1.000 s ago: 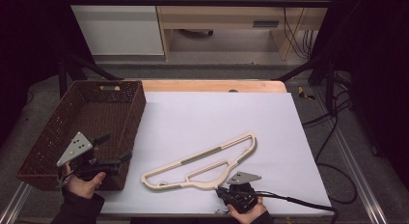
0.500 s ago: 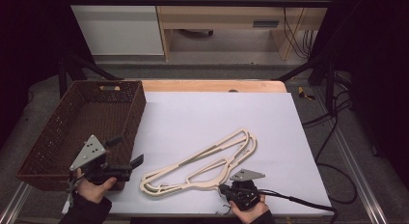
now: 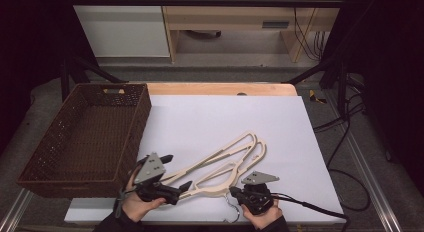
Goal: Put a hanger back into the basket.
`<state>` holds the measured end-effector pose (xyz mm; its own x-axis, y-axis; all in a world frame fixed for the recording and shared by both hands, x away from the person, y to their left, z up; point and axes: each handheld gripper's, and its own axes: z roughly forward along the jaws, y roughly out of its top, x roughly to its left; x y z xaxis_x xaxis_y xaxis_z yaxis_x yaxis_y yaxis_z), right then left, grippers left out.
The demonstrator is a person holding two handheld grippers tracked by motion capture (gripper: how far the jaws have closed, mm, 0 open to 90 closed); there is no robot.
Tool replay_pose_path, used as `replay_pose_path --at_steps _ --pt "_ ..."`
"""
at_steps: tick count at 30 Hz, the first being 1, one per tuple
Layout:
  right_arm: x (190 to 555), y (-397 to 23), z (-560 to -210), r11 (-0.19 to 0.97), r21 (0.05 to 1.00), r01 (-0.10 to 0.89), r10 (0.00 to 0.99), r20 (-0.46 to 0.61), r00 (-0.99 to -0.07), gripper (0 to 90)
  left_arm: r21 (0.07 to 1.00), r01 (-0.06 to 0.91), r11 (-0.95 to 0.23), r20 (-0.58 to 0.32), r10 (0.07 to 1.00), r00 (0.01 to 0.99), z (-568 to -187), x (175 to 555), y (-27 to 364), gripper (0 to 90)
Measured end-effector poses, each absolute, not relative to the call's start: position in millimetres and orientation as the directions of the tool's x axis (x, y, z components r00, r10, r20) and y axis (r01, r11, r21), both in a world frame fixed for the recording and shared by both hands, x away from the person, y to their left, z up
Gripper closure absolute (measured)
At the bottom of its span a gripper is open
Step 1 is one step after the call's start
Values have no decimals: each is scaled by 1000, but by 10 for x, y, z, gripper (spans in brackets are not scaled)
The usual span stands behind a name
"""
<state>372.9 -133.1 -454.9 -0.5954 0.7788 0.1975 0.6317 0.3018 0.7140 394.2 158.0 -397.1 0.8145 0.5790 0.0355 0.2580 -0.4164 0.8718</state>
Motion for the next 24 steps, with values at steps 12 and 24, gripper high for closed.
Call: replay_pose_path --at_steps 12,24 --pt "3755 -1387 -4450 304 740 600 768 183 -614 890 727 256 -637 47 419 907 -4392 4098 849 287" --pt "3783 -1418 -4377 305 746 592 757 188 -626 890 648 238 -723 60 361 931 -4498 4184 670 564"
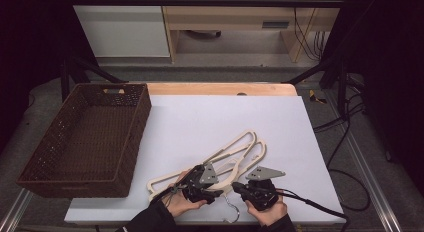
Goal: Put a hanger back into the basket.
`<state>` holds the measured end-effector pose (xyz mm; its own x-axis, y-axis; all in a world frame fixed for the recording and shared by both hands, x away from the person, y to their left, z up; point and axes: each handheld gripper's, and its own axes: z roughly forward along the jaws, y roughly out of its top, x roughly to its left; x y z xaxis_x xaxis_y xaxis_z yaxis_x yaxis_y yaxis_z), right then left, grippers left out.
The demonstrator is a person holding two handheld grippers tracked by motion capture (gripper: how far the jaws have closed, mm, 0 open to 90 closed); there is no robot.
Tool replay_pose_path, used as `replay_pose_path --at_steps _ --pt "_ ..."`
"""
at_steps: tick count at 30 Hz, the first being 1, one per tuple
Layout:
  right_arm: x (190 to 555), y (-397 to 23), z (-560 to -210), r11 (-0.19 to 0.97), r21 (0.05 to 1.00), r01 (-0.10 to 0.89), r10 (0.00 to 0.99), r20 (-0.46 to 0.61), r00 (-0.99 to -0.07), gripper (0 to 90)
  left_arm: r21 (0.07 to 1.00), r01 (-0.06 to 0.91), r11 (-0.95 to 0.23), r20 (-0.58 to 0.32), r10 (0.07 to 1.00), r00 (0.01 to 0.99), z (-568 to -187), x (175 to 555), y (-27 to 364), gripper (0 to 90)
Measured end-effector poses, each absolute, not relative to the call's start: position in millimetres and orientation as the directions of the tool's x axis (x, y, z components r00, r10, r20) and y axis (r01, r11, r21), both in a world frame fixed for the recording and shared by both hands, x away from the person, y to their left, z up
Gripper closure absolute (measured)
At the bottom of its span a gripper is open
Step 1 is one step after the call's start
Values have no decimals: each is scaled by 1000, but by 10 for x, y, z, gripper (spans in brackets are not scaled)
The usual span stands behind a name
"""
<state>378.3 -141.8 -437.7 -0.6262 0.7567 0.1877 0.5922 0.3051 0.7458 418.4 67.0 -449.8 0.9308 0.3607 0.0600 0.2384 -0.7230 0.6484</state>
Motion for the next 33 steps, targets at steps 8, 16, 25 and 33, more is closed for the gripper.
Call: replay_pose_path --at_steps 8,16,25,33 --pt "3793 -1419 -4335 332 746 578 742 172 -648 883 624 223 -749 76 343 936 -4470 4177 670 698" --pt "3783 -1551 -4147 276 821 499 714 172 -679 749 631 183 -754 119 327 937 -4377 4141 713 734" --pt "3767 -1839 -3920 217 898 383 752 97 -652 574 680 165 -714 163 367 916 -4179 4128 850 770" --pt "3797 -1879 -3917 211 905 369 757 87 -647 518 718 202 -666 169 448 878 -4011 4209 1060 809"
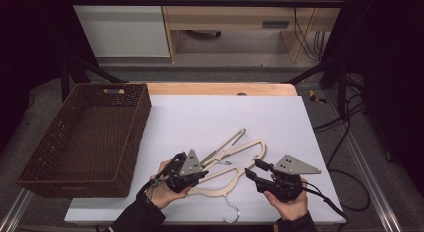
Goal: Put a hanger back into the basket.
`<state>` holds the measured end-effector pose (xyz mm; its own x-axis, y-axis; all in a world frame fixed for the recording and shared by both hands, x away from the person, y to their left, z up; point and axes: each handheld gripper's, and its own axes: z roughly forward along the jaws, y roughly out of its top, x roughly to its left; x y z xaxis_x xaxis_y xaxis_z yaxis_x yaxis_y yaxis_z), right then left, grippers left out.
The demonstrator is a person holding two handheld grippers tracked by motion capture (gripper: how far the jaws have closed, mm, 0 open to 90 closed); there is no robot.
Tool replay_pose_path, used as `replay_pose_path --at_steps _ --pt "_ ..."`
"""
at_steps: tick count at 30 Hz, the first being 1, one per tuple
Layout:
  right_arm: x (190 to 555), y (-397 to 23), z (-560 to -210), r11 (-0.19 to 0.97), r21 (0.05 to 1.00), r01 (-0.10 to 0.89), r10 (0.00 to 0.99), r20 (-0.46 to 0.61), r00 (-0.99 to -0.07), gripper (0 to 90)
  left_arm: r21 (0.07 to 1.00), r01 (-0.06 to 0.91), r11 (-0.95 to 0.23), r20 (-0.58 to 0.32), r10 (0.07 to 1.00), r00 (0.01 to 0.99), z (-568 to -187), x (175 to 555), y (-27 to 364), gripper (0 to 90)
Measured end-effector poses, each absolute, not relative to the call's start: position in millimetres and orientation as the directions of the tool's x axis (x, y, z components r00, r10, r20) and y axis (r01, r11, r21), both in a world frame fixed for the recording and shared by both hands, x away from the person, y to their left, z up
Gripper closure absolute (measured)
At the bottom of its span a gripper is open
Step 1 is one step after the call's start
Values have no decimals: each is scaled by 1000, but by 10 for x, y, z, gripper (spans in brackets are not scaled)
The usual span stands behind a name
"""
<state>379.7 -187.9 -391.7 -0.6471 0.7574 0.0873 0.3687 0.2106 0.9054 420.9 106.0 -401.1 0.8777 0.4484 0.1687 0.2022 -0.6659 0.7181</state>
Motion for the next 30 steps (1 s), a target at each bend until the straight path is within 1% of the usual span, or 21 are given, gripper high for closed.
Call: replay_pose_path --at_steps 2,4,8,11,15,16,17,19,20,21,22,24,25,27,28,30 --pt "3805 -1871 -3925 211 905 369 758 87 -646 505 731 216 -648 176 484 857 -3961 4246 1147 821" --pt "3818 -1862 -3937 213 906 366 754 86 -651 488 732 220 -645 180 494 851 -3946 4261 1178 834" --pt "3834 -1848 -3951 215 906 366 749 87 -657 473 745 245 -620 184 545 818 -3892 4331 1315 854" --pt "3855 -1842 -3961 221 905 364 747 84 -660 471 774 273 -571 143 579 803 -3854 4410 1475 856" --pt "3869 -1848 -3964 220 905 363 748 82 -659 459 783 283 -554 145 604 784 -3818 4428 1574 858" --pt "3874 -1859 -3963 215 907 363 750 85 -656 436 793 290 -535 129 614 779 -3775 4429 1636 858" --pt "3874 -1859 -3963 215 907 363 750 85 -656 436 793 290 -535 129 614 779 -3775 4429 1636 858" --pt "3883 -1882 -3952 211 915 343 749 74 -658 376 815 294 -499 108 630 769 -3694 4409 1718 858" --pt "3884 -1889 -3945 215 919 331 745 65 -664 354 815 294 -499 108 630 769 -3694 4409 1718 858" --pt "3884 -1889 -3945 215 919 331 745 65 -664 354 821 294 -489 104 635 765 -3662 4399 1746 858" --pt "3889 -1903 -3929 210 926 315 744 59 -666 304 834 293 -468 95 644 759 -3594 4374 1798 859" --pt "3902 -1921 -3912 206 931 302 743 52 -668 256 847 291 -444 83 652 753 -3521 4345 1845 859" --pt "3902 -1921 -3912 206 931 302 743 52 -668 256 847 291 -444 83 652 753 -3521 4345 1845 859" --pt "3917 -1940 -3895 200 934 295 752 47 -658 195 860 283 -425 79 658 749 -3445 4307 1885 859" --pt "3934 -1965 -3877 197 935 295 759 45 -650 141 863 275 -424 84 656 750 -3403 4289 1910 859" --pt "3952 -1994 -3854 185 939 291 770 45 -636 103 879 268 -394 69 662 746 -3331 4254 1955 859"
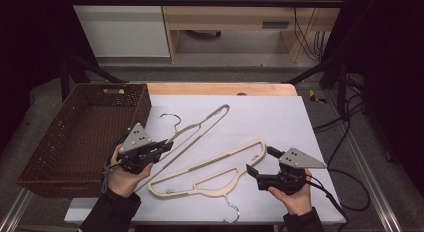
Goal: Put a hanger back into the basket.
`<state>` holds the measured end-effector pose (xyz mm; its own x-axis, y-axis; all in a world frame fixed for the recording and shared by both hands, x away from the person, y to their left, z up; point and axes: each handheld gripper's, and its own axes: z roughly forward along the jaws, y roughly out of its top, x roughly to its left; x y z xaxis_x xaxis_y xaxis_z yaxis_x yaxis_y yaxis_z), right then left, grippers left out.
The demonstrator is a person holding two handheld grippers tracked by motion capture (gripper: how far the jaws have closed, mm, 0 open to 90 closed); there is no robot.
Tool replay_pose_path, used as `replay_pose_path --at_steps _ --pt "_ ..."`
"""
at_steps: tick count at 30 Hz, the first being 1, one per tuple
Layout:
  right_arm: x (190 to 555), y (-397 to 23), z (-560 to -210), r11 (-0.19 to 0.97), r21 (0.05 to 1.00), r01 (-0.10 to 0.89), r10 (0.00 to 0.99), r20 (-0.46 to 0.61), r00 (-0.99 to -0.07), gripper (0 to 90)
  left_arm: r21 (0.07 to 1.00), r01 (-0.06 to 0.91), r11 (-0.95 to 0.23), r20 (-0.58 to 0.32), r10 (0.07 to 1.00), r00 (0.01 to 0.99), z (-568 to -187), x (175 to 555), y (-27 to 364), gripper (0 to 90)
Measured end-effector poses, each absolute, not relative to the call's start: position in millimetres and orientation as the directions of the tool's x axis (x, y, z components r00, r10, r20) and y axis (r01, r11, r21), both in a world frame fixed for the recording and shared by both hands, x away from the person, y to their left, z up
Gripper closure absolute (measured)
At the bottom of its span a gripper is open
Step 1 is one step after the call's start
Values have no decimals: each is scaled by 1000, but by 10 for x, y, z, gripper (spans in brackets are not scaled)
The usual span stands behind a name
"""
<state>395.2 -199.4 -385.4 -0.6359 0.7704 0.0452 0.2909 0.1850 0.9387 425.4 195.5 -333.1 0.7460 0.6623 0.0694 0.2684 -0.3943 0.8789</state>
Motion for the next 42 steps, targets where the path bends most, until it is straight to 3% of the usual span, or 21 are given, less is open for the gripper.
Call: replay_pose_path --at_steps 12,22,34,42 --pt "4008 -2220 -3683 125 961 249 799 51 -600 56 913 229 -338 58 664 746 -2875 4177 2235 859" --pt "4020 -2398 -3692 78 963 259 804 93 -587 35 915 229 -334 89 717 691 -2550 4420 2690 859" --pt "4011 -2445 -3671 89 966 242 807 73 -586 20 917 236 -321 101 760 642 -2526 4600 3168 859" --pt "4022 -2431 -3685 109 961 254 802 66 -594 18 890 254 -378 162 785 598 -2606 4699 3468 858"
